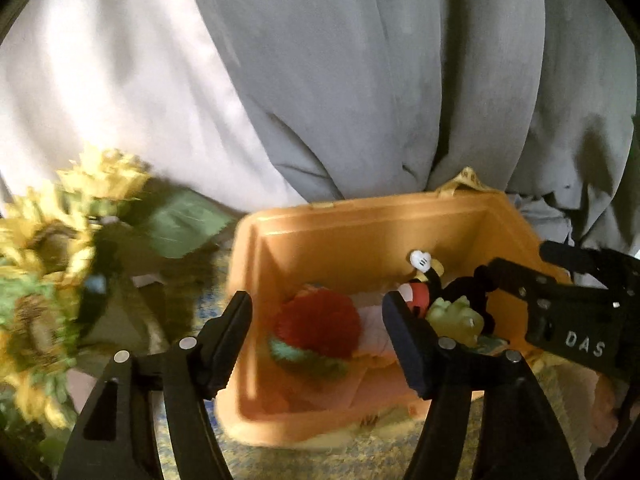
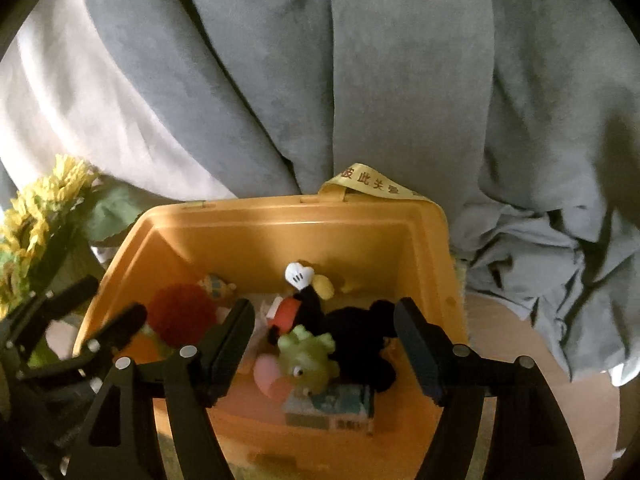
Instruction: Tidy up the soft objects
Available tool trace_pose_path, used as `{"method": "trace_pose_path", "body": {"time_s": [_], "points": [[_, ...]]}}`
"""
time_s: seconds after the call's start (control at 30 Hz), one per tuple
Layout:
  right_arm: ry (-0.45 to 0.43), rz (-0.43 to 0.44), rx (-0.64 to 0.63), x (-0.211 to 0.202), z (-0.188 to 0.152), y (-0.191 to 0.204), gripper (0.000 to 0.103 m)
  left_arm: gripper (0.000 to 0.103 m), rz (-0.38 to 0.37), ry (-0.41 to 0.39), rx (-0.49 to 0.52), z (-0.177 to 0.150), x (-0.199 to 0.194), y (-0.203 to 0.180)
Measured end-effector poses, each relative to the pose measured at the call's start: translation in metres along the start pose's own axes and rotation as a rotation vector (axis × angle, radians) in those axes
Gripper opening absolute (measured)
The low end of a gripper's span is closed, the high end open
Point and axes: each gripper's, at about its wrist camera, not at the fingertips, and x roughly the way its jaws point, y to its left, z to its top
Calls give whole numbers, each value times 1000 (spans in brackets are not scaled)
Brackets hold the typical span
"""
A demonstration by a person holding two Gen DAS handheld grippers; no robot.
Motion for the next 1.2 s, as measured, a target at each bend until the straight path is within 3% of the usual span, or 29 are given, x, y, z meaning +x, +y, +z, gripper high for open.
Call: {"method": "trace_pose_path", "body": {"time_s": [0.43,0.6,0.9,1.2], "points": [[-131,-30,-32,-96,-49,16,84,85,101,-188,-14,-38,-116,13],[-199,-38,-20,-140,-80,26,87,92,94,-243,-1,-64,-161,19],[-286,-80,35,-204,-135,43,88,97,49,-309,26,-105,-223,30],[-374,-124,8,-272,-176,63,93,99,38,-360,4,-141,-281,27]]}}
